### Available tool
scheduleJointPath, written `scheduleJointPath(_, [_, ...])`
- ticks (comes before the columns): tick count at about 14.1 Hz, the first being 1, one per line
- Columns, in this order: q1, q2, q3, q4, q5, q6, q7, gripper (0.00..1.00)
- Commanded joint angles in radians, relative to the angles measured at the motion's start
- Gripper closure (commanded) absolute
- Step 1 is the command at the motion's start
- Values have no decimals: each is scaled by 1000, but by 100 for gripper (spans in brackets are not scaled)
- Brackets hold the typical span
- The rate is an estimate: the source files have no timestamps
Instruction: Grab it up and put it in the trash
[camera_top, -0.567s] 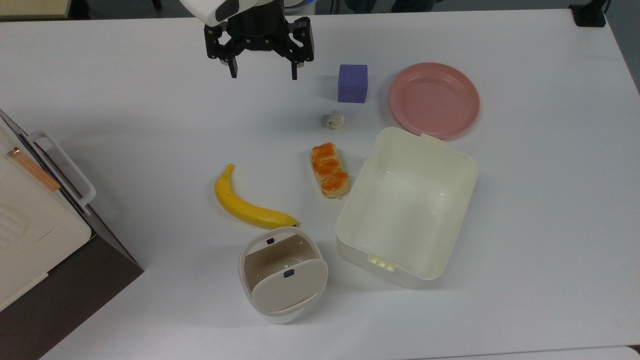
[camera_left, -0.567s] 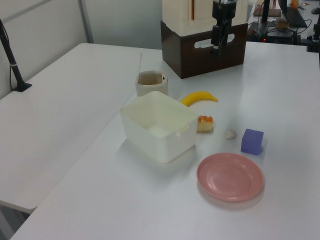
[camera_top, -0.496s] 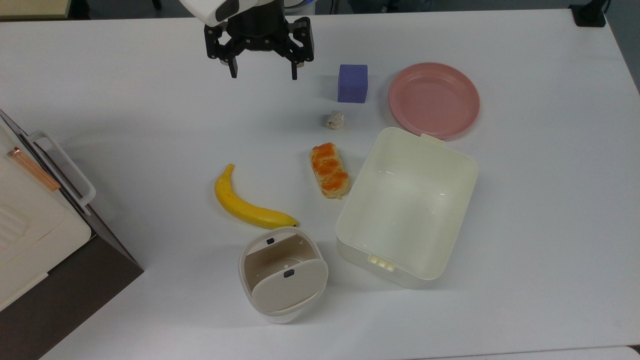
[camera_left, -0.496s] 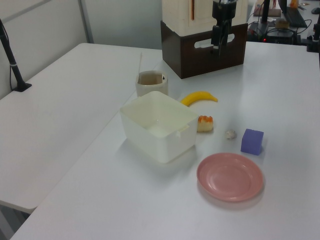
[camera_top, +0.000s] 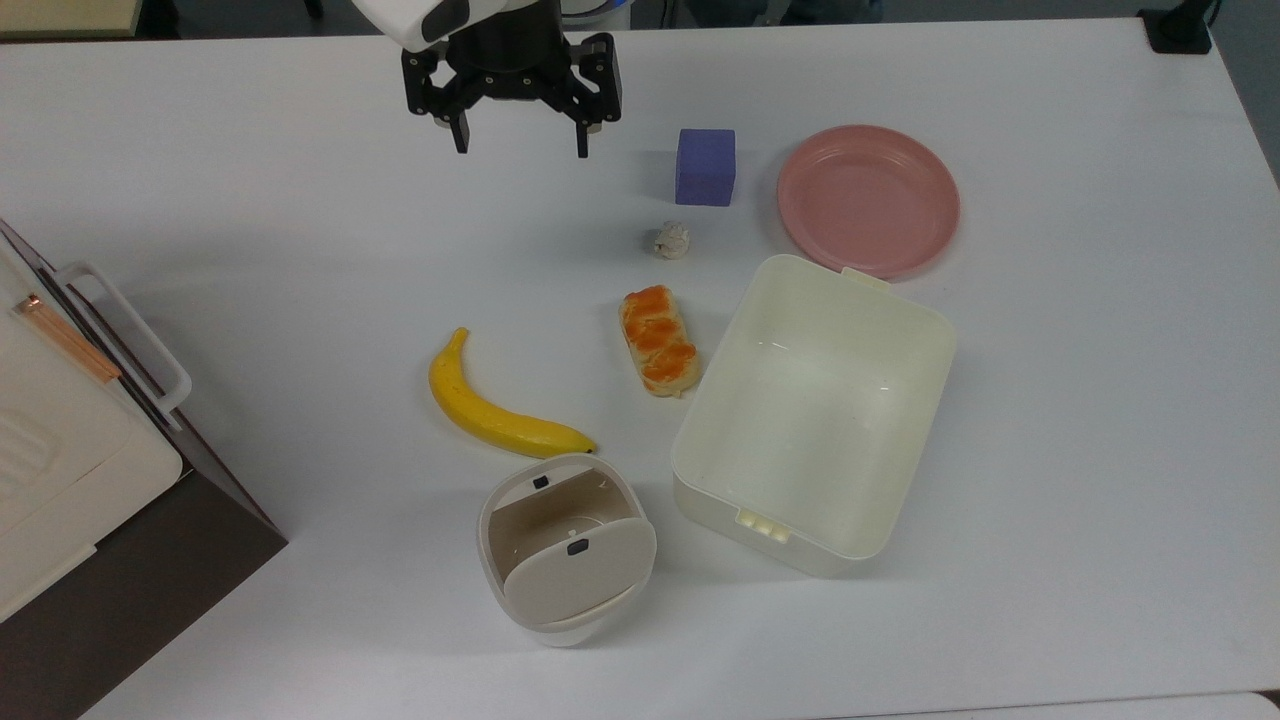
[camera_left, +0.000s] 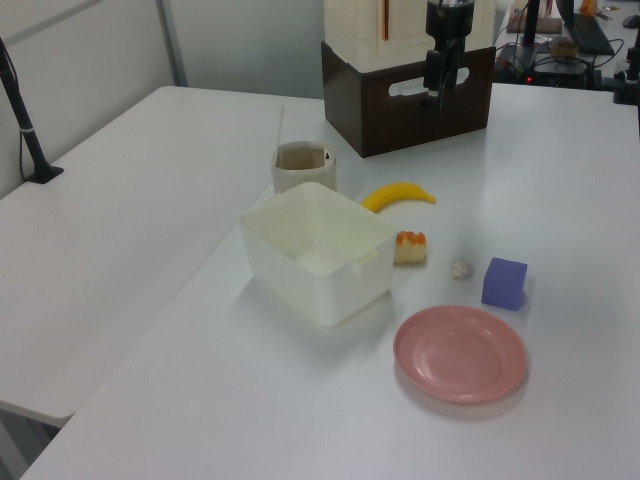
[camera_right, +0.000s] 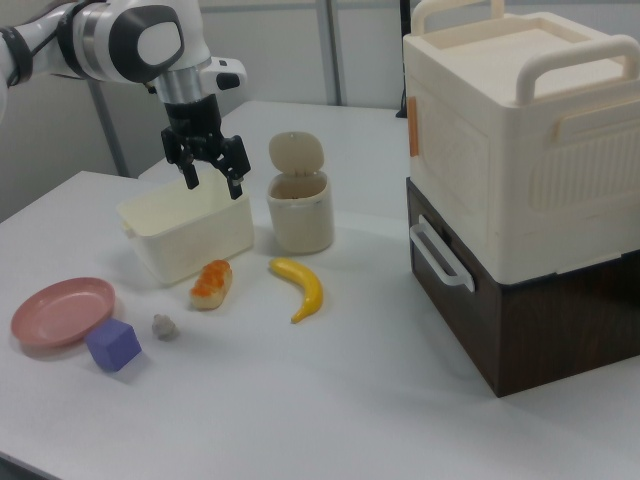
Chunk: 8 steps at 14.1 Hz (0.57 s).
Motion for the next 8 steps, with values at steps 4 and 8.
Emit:
scheduleJointPath(4, [7,-32,-5,-20,-19,-34,20,0])
scheduleJointPath(8, [10,-30,-3,-25,-21,-34,20,0])
